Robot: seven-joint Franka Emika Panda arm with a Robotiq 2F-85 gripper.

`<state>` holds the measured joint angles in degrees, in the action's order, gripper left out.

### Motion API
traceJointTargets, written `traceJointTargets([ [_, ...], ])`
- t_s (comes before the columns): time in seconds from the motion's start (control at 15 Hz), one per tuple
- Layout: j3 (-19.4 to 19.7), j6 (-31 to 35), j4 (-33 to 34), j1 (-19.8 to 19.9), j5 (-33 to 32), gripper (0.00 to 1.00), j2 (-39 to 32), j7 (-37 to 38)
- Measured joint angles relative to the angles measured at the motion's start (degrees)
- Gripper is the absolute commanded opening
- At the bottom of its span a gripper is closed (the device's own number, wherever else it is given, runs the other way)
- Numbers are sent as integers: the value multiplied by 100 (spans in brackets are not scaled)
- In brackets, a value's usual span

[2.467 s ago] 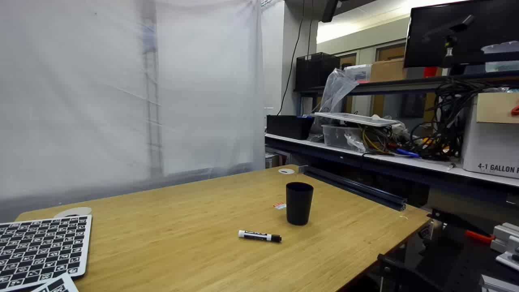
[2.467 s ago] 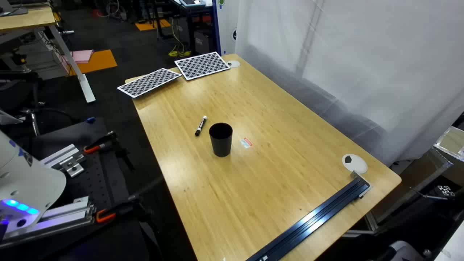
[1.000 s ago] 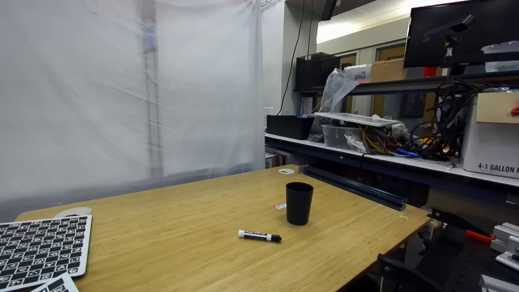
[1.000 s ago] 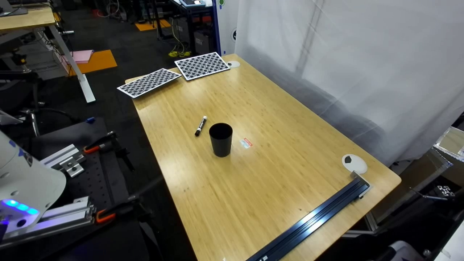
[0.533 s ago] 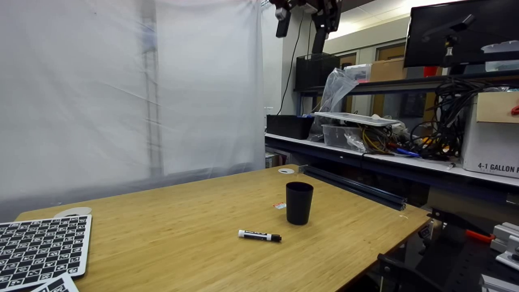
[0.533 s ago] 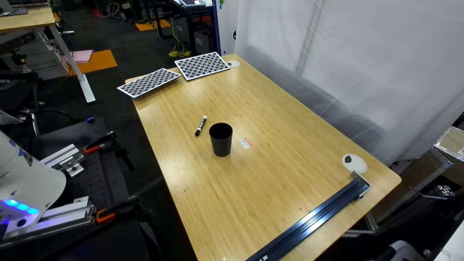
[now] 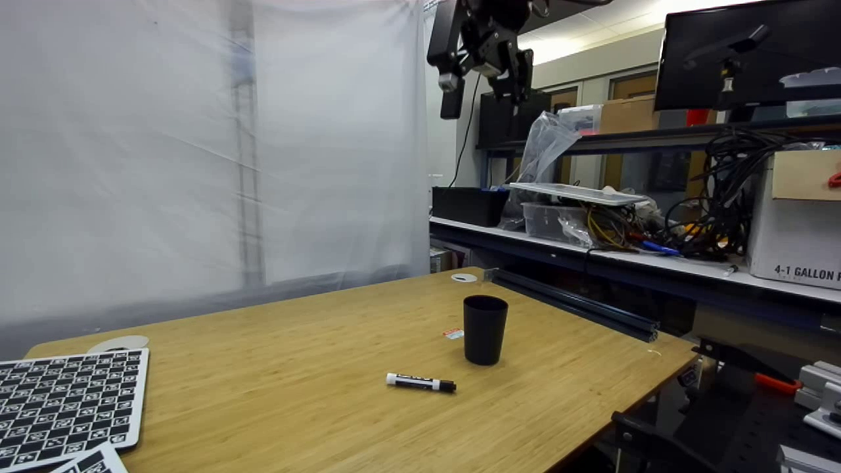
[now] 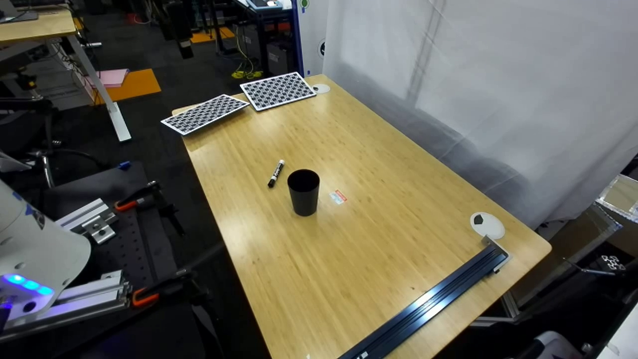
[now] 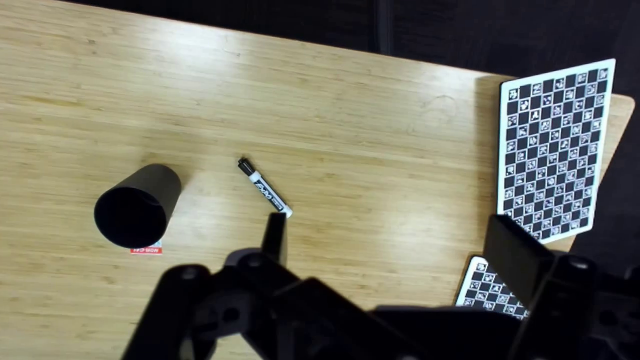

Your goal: Put the marker inside the black cup

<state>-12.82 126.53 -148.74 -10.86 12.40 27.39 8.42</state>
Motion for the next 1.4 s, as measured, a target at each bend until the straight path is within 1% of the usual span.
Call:
traceJointTargets([
  [0.33, 47, 568, -246, -2, 0, 100, -577, -190],
  [0.73, 50, 1002, -275, -5, -49, 100, -1281, -237],
  [0.87, 48, 1253, -276, -7, -102, 100, -1586, -288],
  [1.0, 66, 1587, -272, 8, -283, 100, -2069, -339],
  [1.2, 254, 2165, -107, 109, -800, 100, -3105, -339],
  [1.27, 367, 2312, 59, 152, -1016, 100, -3477, -324],
  [1.4, 649, 2480, 657, 198, -1473, 100, -4250, -247],
])
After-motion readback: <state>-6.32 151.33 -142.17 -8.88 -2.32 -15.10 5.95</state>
